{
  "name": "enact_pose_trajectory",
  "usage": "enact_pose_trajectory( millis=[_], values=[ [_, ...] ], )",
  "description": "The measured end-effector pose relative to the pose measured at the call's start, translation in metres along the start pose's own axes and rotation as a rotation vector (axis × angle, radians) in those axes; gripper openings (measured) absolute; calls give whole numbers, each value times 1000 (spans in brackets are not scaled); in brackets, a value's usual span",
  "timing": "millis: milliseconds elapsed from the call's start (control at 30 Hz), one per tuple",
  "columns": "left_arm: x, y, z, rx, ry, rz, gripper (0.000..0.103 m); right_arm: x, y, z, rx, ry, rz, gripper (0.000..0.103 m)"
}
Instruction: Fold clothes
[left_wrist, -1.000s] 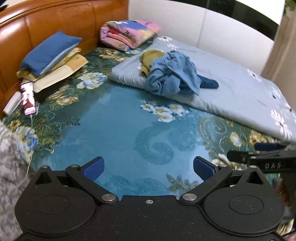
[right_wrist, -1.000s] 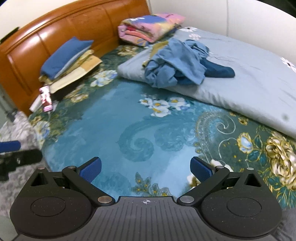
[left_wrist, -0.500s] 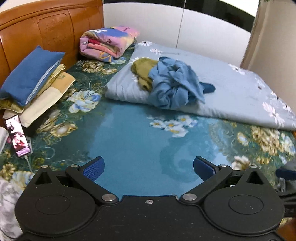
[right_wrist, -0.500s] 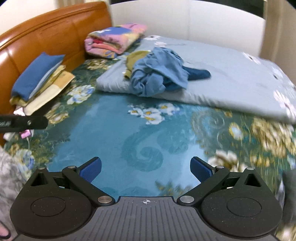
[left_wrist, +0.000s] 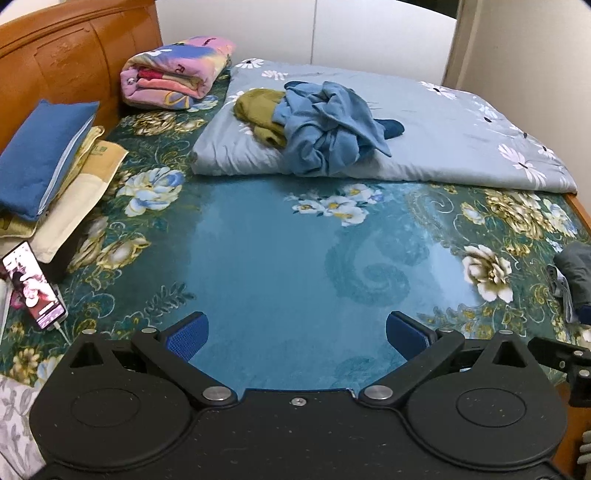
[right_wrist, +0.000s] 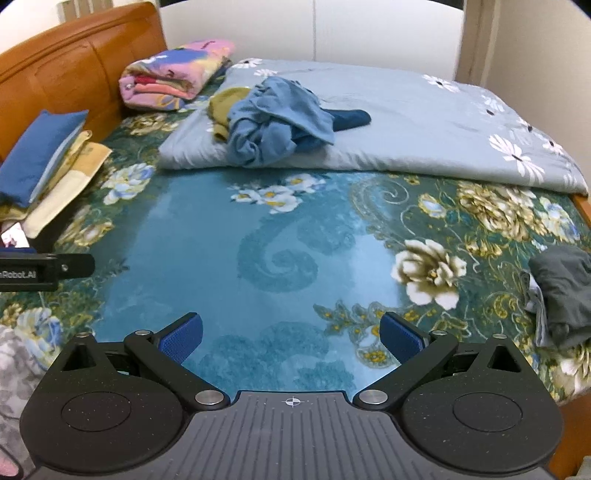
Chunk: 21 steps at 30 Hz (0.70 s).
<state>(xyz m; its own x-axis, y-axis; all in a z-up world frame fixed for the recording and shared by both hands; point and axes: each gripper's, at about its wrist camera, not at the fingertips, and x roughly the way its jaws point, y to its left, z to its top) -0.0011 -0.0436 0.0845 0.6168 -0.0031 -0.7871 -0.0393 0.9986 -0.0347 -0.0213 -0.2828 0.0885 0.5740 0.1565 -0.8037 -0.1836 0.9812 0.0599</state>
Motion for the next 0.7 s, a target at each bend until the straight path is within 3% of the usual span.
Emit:
enact_pose_trajectory(
  millis=[333,700],
  values=[
    [-11,16,10,-71,-40,112,102,9,15,22,-86,-35,56,103],
    [-13,-1,17,-51,-48,152,102,16,4,33,-94,-51,94,103]
  ],
)
